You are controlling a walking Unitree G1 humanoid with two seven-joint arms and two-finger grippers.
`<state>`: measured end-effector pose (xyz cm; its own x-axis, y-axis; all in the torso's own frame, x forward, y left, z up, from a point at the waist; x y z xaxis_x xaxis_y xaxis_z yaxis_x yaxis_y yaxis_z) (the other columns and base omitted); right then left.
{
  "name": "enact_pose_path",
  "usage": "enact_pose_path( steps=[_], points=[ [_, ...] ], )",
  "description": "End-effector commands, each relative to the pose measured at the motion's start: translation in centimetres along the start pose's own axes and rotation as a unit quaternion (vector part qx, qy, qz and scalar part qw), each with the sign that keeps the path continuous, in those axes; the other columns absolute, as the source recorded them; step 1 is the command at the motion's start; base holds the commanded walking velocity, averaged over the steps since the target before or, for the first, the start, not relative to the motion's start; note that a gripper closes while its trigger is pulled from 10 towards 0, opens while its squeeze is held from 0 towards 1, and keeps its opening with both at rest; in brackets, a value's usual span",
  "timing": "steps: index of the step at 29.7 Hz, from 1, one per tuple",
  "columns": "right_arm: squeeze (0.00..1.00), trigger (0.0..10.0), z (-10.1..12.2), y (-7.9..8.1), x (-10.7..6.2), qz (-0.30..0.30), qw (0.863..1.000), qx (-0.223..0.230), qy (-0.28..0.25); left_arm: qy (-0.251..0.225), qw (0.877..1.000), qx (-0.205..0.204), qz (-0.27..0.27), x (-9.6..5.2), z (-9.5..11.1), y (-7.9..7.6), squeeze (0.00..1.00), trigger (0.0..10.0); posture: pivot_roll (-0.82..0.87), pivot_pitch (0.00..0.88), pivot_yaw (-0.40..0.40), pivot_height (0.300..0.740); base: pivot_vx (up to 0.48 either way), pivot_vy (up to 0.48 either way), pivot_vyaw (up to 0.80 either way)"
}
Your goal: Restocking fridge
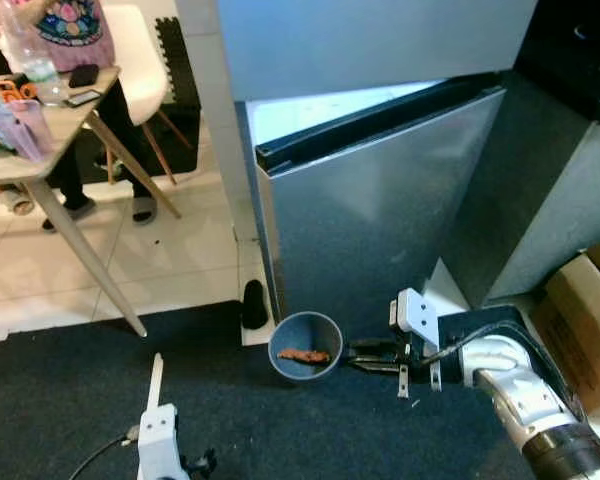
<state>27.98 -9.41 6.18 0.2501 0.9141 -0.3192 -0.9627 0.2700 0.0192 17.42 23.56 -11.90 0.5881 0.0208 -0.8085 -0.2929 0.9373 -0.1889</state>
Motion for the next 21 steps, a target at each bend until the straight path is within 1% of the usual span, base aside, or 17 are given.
enact_pose_path(
  steps=[1, 3, 4, 5, 6, 8, 9, 10, 12, 13, 14, 15, 16, 17, 19, 20, 21],
  points=[
    [0.0, 10.0, 0.5, -0.5, 0.2, -0.012, 1.0, -0.011, -0.008, -0.006, 1.0, -0.002, 0.007, -0.1, 0.3, 0.5, 0.0, 10.0, -0.06, 0.004, 0.019, 0.74, 0.0, 0.0, 0.0],
    [0.0, 10.0, 0.6, -0.7, 0.2, -0.02, 1.0, -0.013, -0.01, -0.014, 1.0, -0.006, 0.007, -0.1, 0.7, 0.5, 0.0, 10.0, -0.06, 0.004, 0.019, 0.74, 0.0, 0.0, 0.0],
    [0.0, 10.0, 0.7, -1.1, 0.2, -0.032, 0.999, -0.014, -0.014, -0.03, 0.999, -0.016, 0.006, 0.0, 1.7, 0.5, 0.0, 10.0, -0.06, 0.007, 0.022, 0.74, 0.0, 0.0, 0.0],
    [0.0, 10.0, 0.7, -1.1, 0.2, -0.032, 0.999, -0.014, -0.014, -0.03, 0.999, -0.016, 0.006, 0.0, 1.7, 0.5, 0.0, 10.0, -0.06, 0.007, 0.022, 0.74, 0.0, 0.0, 0.0],
    [0.0, 10.0, 0.9, -1.5, 0.1, -0.045, 0.999, -0.017, -0.016, -0.047, 0.999, -0.025, 0.004, 0.1, 2.7, 0.4, 0.0, 10.0, -0.06, 0.007, 0.022, 0.74, 0.0, 0.0, 0.0],
    [0.0, 10.0, 1.2, -2.6, -0.1, -0.079, 0.997, -0.016, -0.022, -0.099, 0.994, -0.036, -0.008, 0.3, 6.1, 0.0, 0.0, 10.0, -0.05, 0.014, 0.022, 0.74, 0.0, 0.0, 0.0],
    [0.0, 10.0, 1.2, -2.6, -0.1, -0.079, 0.997, -0.016, -0.022, -0.099, 0.994, -0.036, -0.008, 0.3, 6.1, 0.0, 0.0, 10.0, -0.05, 0.014, 0.022, 0.74, 0.0, 0.0, 0.0],
    [0.0, 10.0, 1.3, -3.1, -0.3, -0.096, 0.995, -0.017, -0.023, -0.129, 0.991, -0.037, -0.018, 0.3, 8.1, -0.4, 0.0, 10.0, -0.05, 0.023, 0.024, 0.74, 0.0, 0.0, 0.0],
    [0.0, 10.0, 1.4, -4.4, -0.9, -0.136, 0.99, -0.018, -0.023, -0.204, 0.977, -0.042, -0.039, -0.2, 13.4, -1.2, 0.0, 10.0, -0.05, 0.03, 0.025, 0.74, 0.0, 0.0, 0.0],
    [0.0, 10.0, 1.4, -4.4, -0.9, -0.136, 0.99, -0.018, -0.023, -0.204, 0.977, -0.042, -0.039, -0.2, 13.4, -1.2, 0.0, 10.0, -0.05, 0.03, 0.025, 0.74, 0.0, 0.0, 0.0],
    [0.0, 10.0, 1.3, -4.9, -1.3, -0.15, 0.988, -0.017, -0.02, -0.238, 0.969, -0.04, -0.052, -0.6, 15.9, -1.6, 0.0, 10.0, -0.05, 0.033, 0.027, 0.74, 0.0, 0.0, 0.0],
    [0.0, 10.0, 1.2, -5.1, -1.5, -0.156, 0.987, -0.017, -0.019, -0.261, 0.963, -0.039, -0.063, -1.0, 17.7, -2.0, 0.0, 10.0, -0.05, 0.035, 0.029, 0.74, 0.0, 0.0, 0.0],
    [0.0, 10.0, 1.2, -5.1, -1.5, -0.156, 0.987, -0.017, -0.019, -0.261, 0.963, -0.039, -0.063, -1.0, 17.7, -2.0, 0.0, 10.0, -0.05, 0.035, 0.029, 0.74, 0.0, 0.0, 0.0],
    [0.0, 10.0, 1.1, -5.2, -1.9, -0.159, 0.987, -0.015, -0.019, -0.286, 0.954, -0.039, -0.078, -1.6, 19.6, -2.6, 0.0, 10.0, -0.05, 0.038, 0.031, 0.74, 0.0, 0.0, 0.0],
    [0.0, 10.0, 0.8, -5.2, -2.9, -0.164, 0.986, -0.004, -0.025, -0.333, 0.936, -0.017, -0.115, -2.8, 23.3, -4.2, 0.0, 10.0, -0.07, 0.045, 0.04, 0.74, 0.0, 0.0, 0.0],
    [0.0, 10.0, 0.8, -5.2, -2.9, -0.164, 0.986, -0.004, -0.025, -0.333, 0.936, -0.017, -0.115, -2.8, 23.3, -4.2, 0.0, 10.0, -0.07, 0.045, 0.04, 0.74, 0.0, 0.0, 0.0],
    [0.0, 10.0, 0.5, -5.3, -3.5, -0.171, 0.985, 0.003, -0.027, -0.352, 0.926, -0.006, -0.133, -3.5, 24.9, -5.1, 0.0, 10.0, -0.07, 0.046, 0.042, 0.74, 0.0, 0.0, 0.0]
  ],
)
Point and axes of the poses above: a point about 5 cm out from each wrist's last joint towards the gripper, its own x axis pointing out of the wrist towards the gripper, its own z axis along the axis of the wrist's last joint, y = z × x, the point moved 4 cm from there along x, pointing out of the wrist towards the gripper, and after that the axes turned 4 degrees about -x, right-handed, at the moved point
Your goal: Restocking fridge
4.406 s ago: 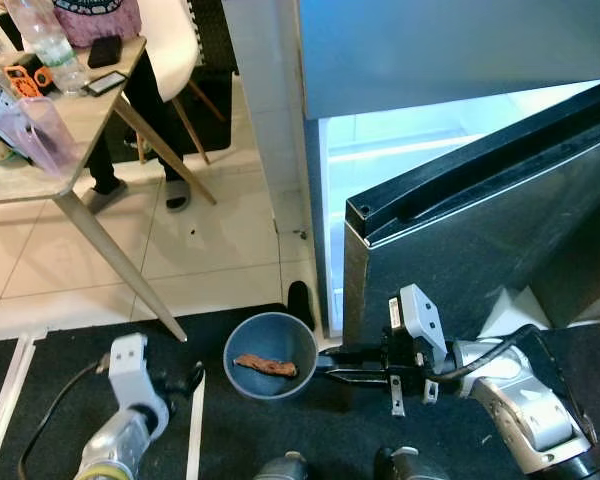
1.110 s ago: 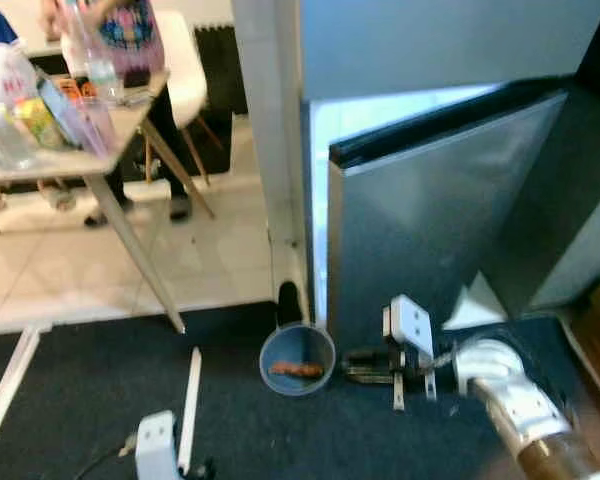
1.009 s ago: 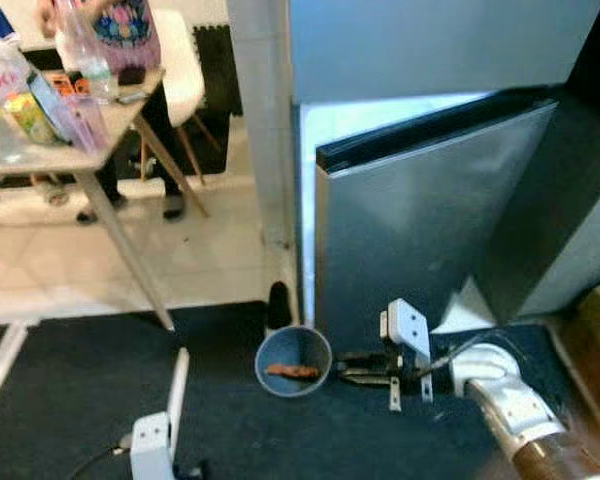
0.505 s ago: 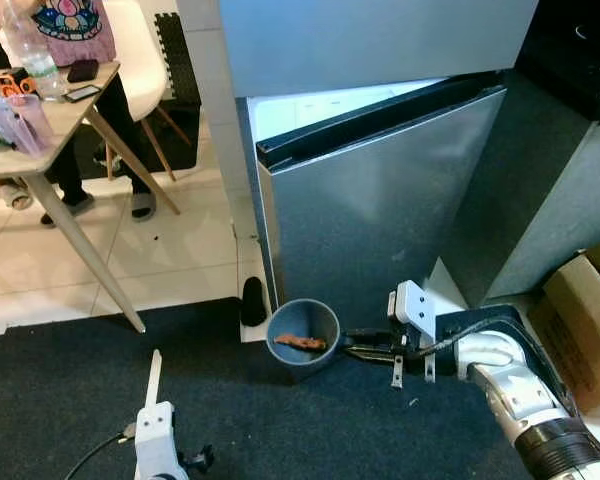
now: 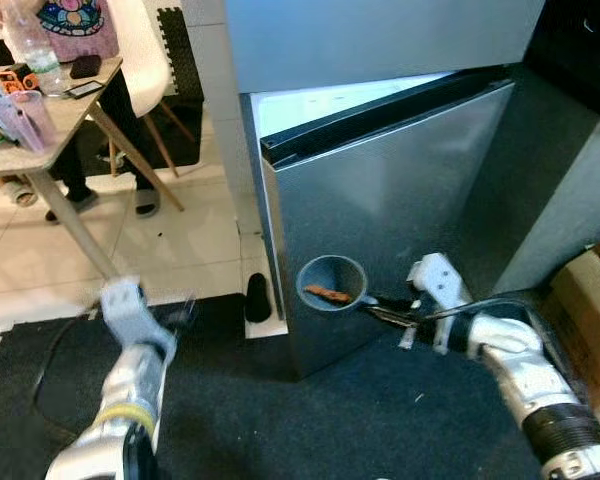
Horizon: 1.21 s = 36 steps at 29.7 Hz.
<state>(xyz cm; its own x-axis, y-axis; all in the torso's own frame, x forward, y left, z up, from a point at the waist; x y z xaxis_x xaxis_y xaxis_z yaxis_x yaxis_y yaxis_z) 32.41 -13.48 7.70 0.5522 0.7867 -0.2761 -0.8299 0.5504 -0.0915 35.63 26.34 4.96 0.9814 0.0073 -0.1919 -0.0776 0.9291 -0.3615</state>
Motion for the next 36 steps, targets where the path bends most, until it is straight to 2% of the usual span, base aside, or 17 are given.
enact_pose_path(
  steps=[1, 2, 3, 5, 8, 14, 16, 18, 24, 26, 30, 34, 36],
  points=[
    [0.0, 10.0, -0.1, -0.2, -0.4, -0.006, 1.0, 0.011, -0.009, -0.013, 1.0, 0.013, -0.001, -0.2, 1.1, 0.7, 0.0, 10.0, -0.07, 0.046, 0.042, 0.74, 0.0, 0.0, 0.0],
    [0.0, 10.0, -0.4, -0.5, -0.9, -0.016, 1.0, 0.017, -0.011, -0.025, 0.999, 0.02, -0.017, 0.3, 2.1, 0.0, 0.0, 10.0, -0.07, 0.047, 0.046, 0.74, 0.0, 0.0, 0.0],
    [0.0, 10.0, -0.4, -0.5, -0.9, -0.016, 1.0, 0.017, -0.011, -0.025, 0.999, 0.02, -0.017, 0.3, 2.1, 0.0, 0.0, 10.0, -0.07, 0.047, 0.046, 0.74, 0.0, 0.0, 0.0],
    [0.0, 10.0, -1.3, -1.6, -1.9, -0.049, 0.998, 0.04, -0.007, -0.05, 0.997, 0.028, -0.045, 1.0, 3.6, -1.4, 0.0, 10.0, -0.08, 0.048, 0.048, 0.74, 0.0, 0.0, -0.79],
    [0.0, 10.0, -2.5, -2.5, -2.8, -0.083, 0.995, 0.059, 0.003, -0.064, 0.995, 0.035, -0.068, 1.5, 4.6, -2.5, 0.0, 10.0, -0.08, 0.047, 0.048, 0.74, 0.0, 0.0, -0.79],
    [0.0, 10.0, -3.3, -4.3, -4.2, -0.148, 0.984, 0.098, -0.01, -0.088, 0.99, 0.05, -0.096, 2.0, 6.7, -3.6, 0.0, 10.0, -0.09, 0.034, 0.044, 0.74, 0.0, 0.0, -0.78],
    [0.0, 10.0, -3.3, -4.3, -4.2, -0.148, 0.984, 0.098, -0.01, -0.088, 0.99, 0.05, -0.096, 2.0, 6.7, -3.6, 0.0, 10.0, -0.09, 0.034, 0.044, 0.74, 0.0, 0.0, -0.78],
    [0.0, 10.0, -3.5, -4.8, -4.6, -0.171, 0.979, 0.111, -0.017, -0.1, 0.987, 0.06, -0.107, 2.1, 7.9, -3.9, 0.0, 10.0, -0.08, 0.03, 0.048, 0.74, 0.0, 0.0, -0.78],
    [0.0, 10.0, -3.8, -4.8, -4.7, -0.177, 0.977, 0.118, -0.02, -0.113, 0.984, 0.07, -0.119, 2.2, 9.1, -4.3, 0.0, 10.0, -0.08, 0.026, 0.055, 0.74, 0.0, 0.0, -0.78],
    [0.0, 10.0, -4.0, -4.5, -4.6, -0.174, 0.977, 0.122, -0.024, -0.125, 0.98, 0.076, -0.135, 2.3, 10.1, -4.9, 0.0, 10.0, -0.08, 0.023, 0.056, 0.74, 0.0, 0.0, 0.0],
    [0.0, 10.0, -4.3, -4.3, -4.4, -0.169, 0.977, 0.125, -0.025, -0.126, 0.975, 0.078, -0.163, 2.4, 10.1, -5.9, 0.0, 10.0, -0.08, 0.022, 0.057, 0.74, 0.0, 0.0, 0.0],
    [0.0, 10.0, -4.4, -4.2, -4.4, -0.166, 0.978, 0.125, -0.025, -0.133, 0.976, 0.076, -0.157, 2.4, 10.2, -5.9, 0.0, 10.0, -0.09, 0.021, 0.06, 0.74, 0.0, 0.0, 0.0],
    [0.0, 10.0, -4.5, -4.1, -4.4, -0.163, 0.978, 0.125, -0.023, -0.154, 0.979, 0.053, -0.121, 2.4, 11.0, -4.9, 0.0, 10.0, -0.09, 0.026, 0.06, 0.74, 0.0, 0.0, 0.0]
  ],
)
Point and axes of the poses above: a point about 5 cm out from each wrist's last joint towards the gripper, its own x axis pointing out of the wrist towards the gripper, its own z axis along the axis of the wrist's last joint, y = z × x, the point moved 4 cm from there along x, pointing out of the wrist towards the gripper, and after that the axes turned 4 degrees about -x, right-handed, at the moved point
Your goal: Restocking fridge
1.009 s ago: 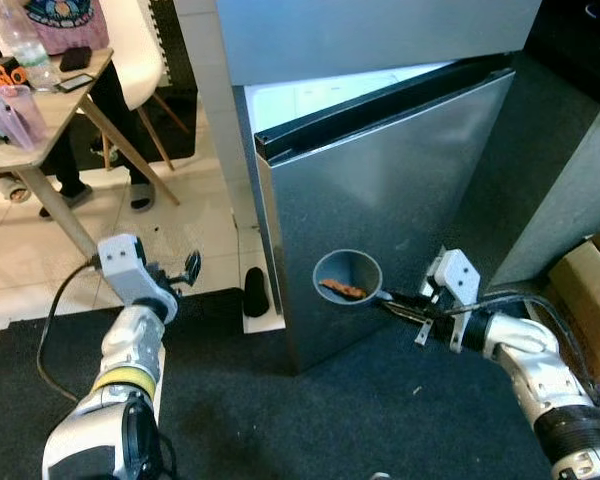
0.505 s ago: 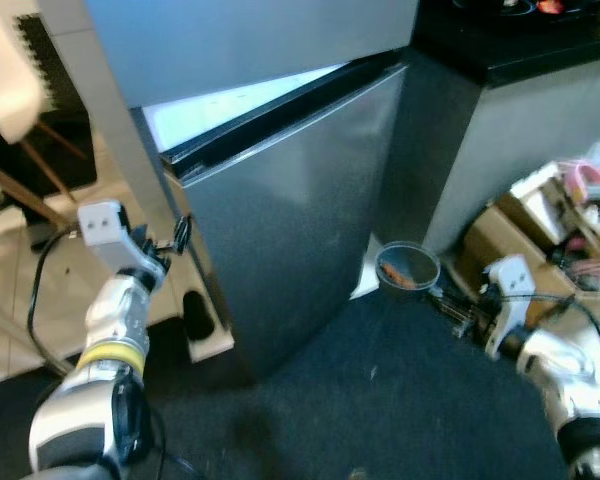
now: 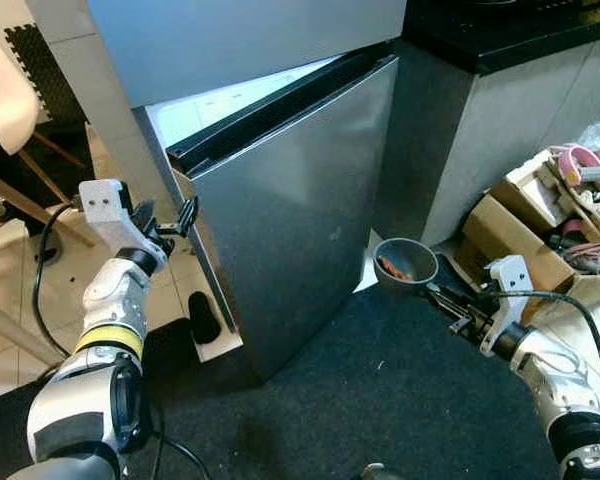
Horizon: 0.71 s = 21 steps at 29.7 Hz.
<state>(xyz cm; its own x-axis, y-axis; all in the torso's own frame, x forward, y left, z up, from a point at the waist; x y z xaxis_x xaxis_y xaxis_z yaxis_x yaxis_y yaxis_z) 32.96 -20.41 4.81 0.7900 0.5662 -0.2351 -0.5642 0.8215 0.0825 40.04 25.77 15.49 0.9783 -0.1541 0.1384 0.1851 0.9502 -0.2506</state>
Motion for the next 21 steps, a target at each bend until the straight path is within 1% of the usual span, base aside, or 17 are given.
enact_pose_path(
  steps=[1, 2, 3, 4, 5, 7, 9, 10, 11, 12, 13, 15, 16, 17, 18, 19, 21],
  points=[
    [0.0, 10.0, 0.1, 0.0, -0.1, 0.001, 1.0, -0.007, -0.004, -0.032, 0.999, -0.012, 0.028, 0.3, 1.1, 0.4, 0.0, 10.0, -0.09, 0.026, 0.06, 0.74, 0.0, 0.0, 0.0],
    [0.0, 10.0, 0.0, 0.0, -0.1, 0.003, 1.0, -0.007, -0.003, -0.045, 0.997, -0.021, 0.058, 0.1, 1.5, 1.2, 0.0, 10.0, -0.08, 0.032, 0.061, 0.74, 0.0, 0.0, 0.0],
    [0.0, 10.0, 0.0, 0.0, -0.1, 0.003, 1.0, -0.007, -0.003, -0.045, 0.997, -0.021, 0.058, 0.1, 1.5, 1.2, 0.0, 10.0, -0.08, 0.032, 0.061, 0.74, 0.0, 0.0, 0.0],
    [0.0, 10.0, -0.2, 0.2, -0.1, 0.005, 1.0, -0.006, -0.001, -0.059, 0.993, -0.035, 0.099, -0.3, 2.1, 2.5, 0.0, 10.0, -0.08, 0.036, 0.059, 0.74, 0.0, 0.0, 0.0],
    [0.0, 10.0, -0.3, 0.3, -0.1, 0.006, 1.0, -0.006, 0.0, -0.064, 0.991, -0.039, 0.111, -0.4, 2.3, 2.9, 0.0, 10.0, -0.08, 0.036, 0.059, 0.74, 0.0, 0.0, 0.0],
    [0.0, 10.0, -0.3, 0.3, -0.1, 0.008, 1.0, -0.006, 0.0, -0.07, 0.989, -0.05, 0.118, -0.5, 2.6, 3.2, 0.0, 10.0, -0.08, 0.038, 0.06, 0.74, 0.0, 0.0, 0.0],
    [0.0, 10.0, -0.4, 0.4, -0.1, 0.01, 1.0, -0.007, 0.0, -0.087, 0.986, -0.084, 0.116, -0.3, 3.2, 3.3, 0.0, 10.0, -0.08, 0.039, 0.061, 0.74, 0.0, 0.0, 0.0],
    [0.0, 10.0, -0.4, 0.4, -0.1, 0.011, 1.0, -0.008, 0.0, -0.101, 0.984, -0.104, 0.105, -0.1, 3.8, 3.1, 0.0, 10.0, -0.08, 0.04, 0.061, 0.74, 0.0, 0.0, 0.0],
    [0.0, 10.0, -0.4, 0.4, -0.1, 0.011, 1.0, -0.008, 0.0, -0.101, 0.984, -0.104, 0.105, -0.1, 3.8, 3.1, 0.0, 10.0, -0.08, 0.04, 0.061, 0.74, 0.0, 0.0, 0.0],
    [0.0, 10.0, -0.4, 0.4, -0.1, 0.011, 1.0, -0.008, 0.0, -0.118, 0.981, -0.127, 0.089, 0.2, 4.4, 2.8, 0.0, 10.0, -0.08, 0.041, 0.062, 0.74, 0.0, 0.0, 0.0],
    [0.0, 10.0, -0.4, 0.4, -0.1, 0.011, 1.0, -0.009, -0.001, -0.141, 0.974, -0.169, 0.049, 0.7, 5.4, 2.0, 0.0, 10.0, -0.09, 0.043, 0.063, 0.74, 0.0, 0.0, 0.0],
    [0.0, 10.0, -0.3, 0.4, -0.1, 0.012, 1.0, -0.01, -0.001, -0.178, 0.956, -0.23, -0.029, 1.4, 7.1, 0.3, 0.0, 10.0, -0.09, 0.044, 0.062, 0.74, 0.0, 0.0, 0.0],
    [0.0, 10.0, -0.3, 0.4, -0.1, 0.012, 1.0, -0.01, -0.001, -0.178, 0.956, -0.23, -0.029, 1.4, 7.1, 0.3, 0.0, 10.0, -0.09, 0.044, 0.062, 0.74, 0.0, 0.0, 0.0],
    [0.0, 10.0, -0.3, 0.4, -0.1, 0.012, 1.0, -0.01, -0.001, -0.187, 0.95, -0.244, -0.051, 1.5, 7.5, -0.2, 0.0, 10.0, -0.09, 0.044, 0.062, 0.74, 0.0, 0.0, 0.0],
    [0.0, 10.0, -0.4, 0.4, -0.2, 0.013, 1.0, -0.011, -0.001, -0.186, 0.935, -0.262, -0.15, 1.6, 8.0, -2.9, 0.0, 10.0, -0.09, 0.049, 0.064, 0.74, 0.0, 0.0, 0.0],
    [0.0, 10.0, -0.4, 0.4, -0.2, 0.013, 1.0, -0.011, -0.001, -0.186, 0.935, -0.262, -0.15, 1.6, 8.0, -2.9, 0.0, 10.0, -0.09, 0.049, 0.064, 0.74, 0.0, 0.0, 0.0],
    [0.0, 10.0, -0.5, 0.5, -0.3, 0.014, 1.0, -0.011, 0.0, -0.18, 0.921, -0.268, -0.217, 1.4, 8.1, -4.8, 0.0, 10.0, -0.09, 0.051, 0.064, 0.74, 0.0, 0.0, 0.0]
  ],
)
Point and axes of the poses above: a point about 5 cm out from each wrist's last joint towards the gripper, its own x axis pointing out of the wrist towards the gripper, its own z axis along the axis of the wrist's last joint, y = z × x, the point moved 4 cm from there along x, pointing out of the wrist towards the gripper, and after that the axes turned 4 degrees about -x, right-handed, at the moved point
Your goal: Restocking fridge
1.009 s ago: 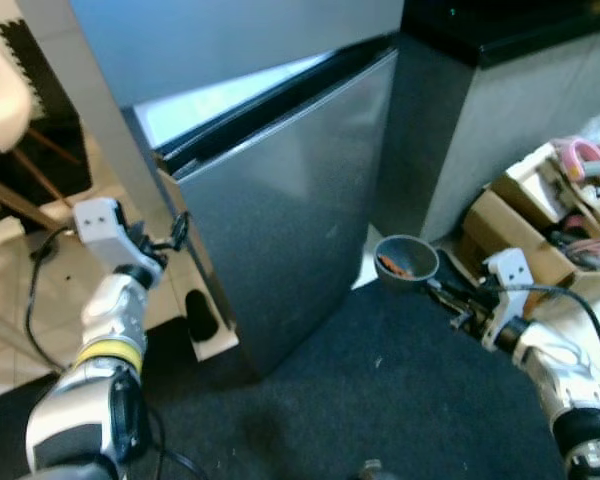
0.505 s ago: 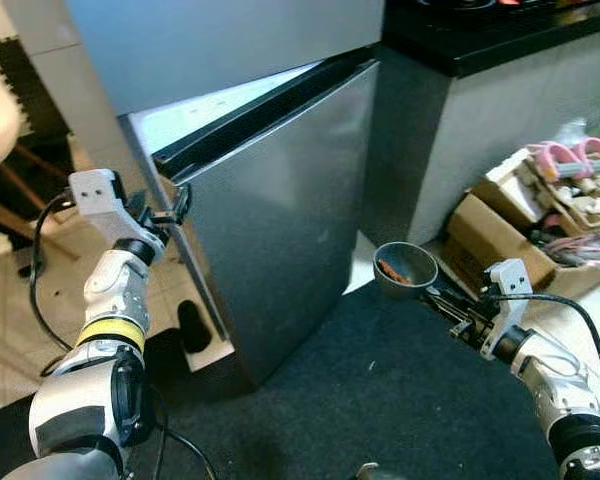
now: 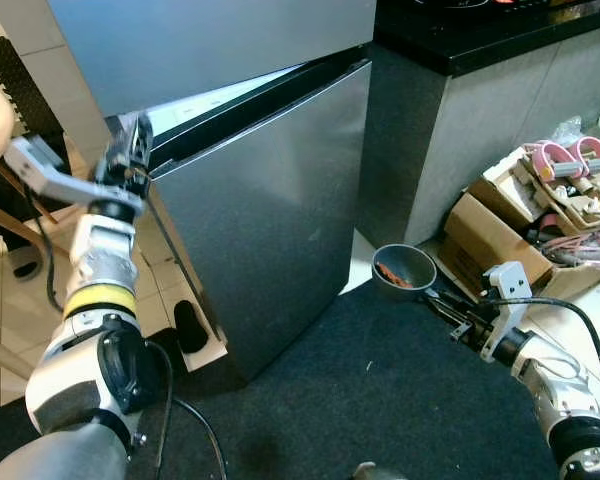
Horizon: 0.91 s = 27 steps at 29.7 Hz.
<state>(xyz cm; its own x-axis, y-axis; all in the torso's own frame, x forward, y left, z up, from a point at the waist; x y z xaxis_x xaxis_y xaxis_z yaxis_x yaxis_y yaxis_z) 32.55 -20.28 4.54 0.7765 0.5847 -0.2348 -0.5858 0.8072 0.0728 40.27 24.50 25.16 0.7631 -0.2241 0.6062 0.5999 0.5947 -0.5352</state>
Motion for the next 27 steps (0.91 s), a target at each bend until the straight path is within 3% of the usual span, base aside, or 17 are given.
enact_pose_path(
  steps=[1, 3, 7, 9, 12, 13, 14, 16, 19, 22, 25, 27],
  points=[
    [0.0, 10.0, -0.2, 0.2, -0.1, 0.003, 1.0, -0.003, -0.001, 0.019, 0.999, -0.026, -0.037, -0.4, -1.2, -0.8, 0.0, 10.0, -0.09, 0.051, 0.064, 0.74, 0.0, 0.0, 0.0],
    [0.0, 10.0, -0.2, 0.2, -0.1, 0.003, 1.0, -0.003, -0.001, 0.028, 0.997, -0.033, -0.058, -0.3, -1.6, -1.5, 0.0, 10.0, -0.09, 0.051, 0.064, 0.74, 0.0, 0.0, 0.0],
    [0.0, 10.0, -0.3, 0.2, -0.2, 0.004, 1.0, -0.005, 0.001, 0.032, 0.998, -0.033, -0.052, 0.1, -1.7, -1.5, 0.0, 10.0, -0.09, 0.052, 0.064, 0.74, 0.0, 0.0, 0.0],
    [0.0, 10.0, -0.3, 0.3, -0.2, 0.006, 1.0, -0.008, 0.002, 0.014, 1.0, 0.012, -0.005, 0.7, 0.1, -0.5, 0.0, 10.0, -0.09, 0.053, 0.062, 0.74, 0.0, 0.0, 0.0],
    [0.0, 10.0, -0.3, 0.2, -0.2, 0.006, 1.0, -0.009, 0.003, -0.008, 0.998, 0.049, 0.026, 0.9, 1.9, 0.1, 0.0, 10.0, -0.09, 0.053, 0.062, 0.74, 0.0, 0.0, 0.0],
    [0.0, 10.0, -0.3, 0.2, -0.2, 0.006, 1.0, -0.009, 0.003, -0.018, 0.997, 0.068, 0.037, 1.0, 2.9, 0.1, 0.0, 0.0, -0.1, 0.055, 0.06, 0.74, 0.0, 0.0, 0.0],
    [0.0, 10.0, -0.3, 0.2, -0.2, 0.006, 1.0, -0.009, 0.003, -0.018, 0.997, 0.068, 0.037, 1.0, 2.9, 0.1, 0.0, 0.0, -0.1, 0.055, 0.06, 0.74, 0.0, 0.0, 0.0],
    [0.0, 10.0, -0.3, 0.2, -0.3, 0.007, 1.0, -0.01, 0.004, -0.05, 0.992, 0.103, 0.044, 1.5, 6.1, -0.2, 0.0, 0.0, -0.09, 0.06, 0.059, 0.74, 0.0, 0.0, 0.0],
    [0.0, 10.0, -0.3, 0.2, -0.3, 0.008, 1.0, -0.01, 0.005, -0.054, 0.991, 0.112, 0.048, 1.6, 6.8, -0.2, 0.0, 0.0, -0.09, 0.06, 0.059, 0.74, 0.0, 0.0, 0.0],
    [0.0, 10.0, -0.5, 0.4, -0.3, 0.009, 1.0, -0.01, 0.007, -0.046, 0.982, 0.139, 0.118, 0.8, 7.7, 1.7, 0.0, 0.0, -0.09, 0.065, 0.059, 0.74, 0.0, 0.0, 0.0],
    [0.0, 10.0, -0.6, 0.5, -0.3, 0.011, 1.0, -0.009, 0.009, -0.057, 0.97, 0.094, 0.215, -0.5, 7.7, 4.2, 0.0, 0.0, -0.09, 0.066, 0.052, 0.74, 0.0, 0.0, 0.0],
    [0.0, 10.0, -0.6, 0.5, -0.3, 0.012, 1.0, -0.009, 0.009, -0.057, 0.968, 0.083, 0.229, -0.7, 7.5, 4.5, 0.0, 0.0, -0.09, 0.071, 0.049, 0.74, 0.0, 0.0, 0.0]
  ],
)
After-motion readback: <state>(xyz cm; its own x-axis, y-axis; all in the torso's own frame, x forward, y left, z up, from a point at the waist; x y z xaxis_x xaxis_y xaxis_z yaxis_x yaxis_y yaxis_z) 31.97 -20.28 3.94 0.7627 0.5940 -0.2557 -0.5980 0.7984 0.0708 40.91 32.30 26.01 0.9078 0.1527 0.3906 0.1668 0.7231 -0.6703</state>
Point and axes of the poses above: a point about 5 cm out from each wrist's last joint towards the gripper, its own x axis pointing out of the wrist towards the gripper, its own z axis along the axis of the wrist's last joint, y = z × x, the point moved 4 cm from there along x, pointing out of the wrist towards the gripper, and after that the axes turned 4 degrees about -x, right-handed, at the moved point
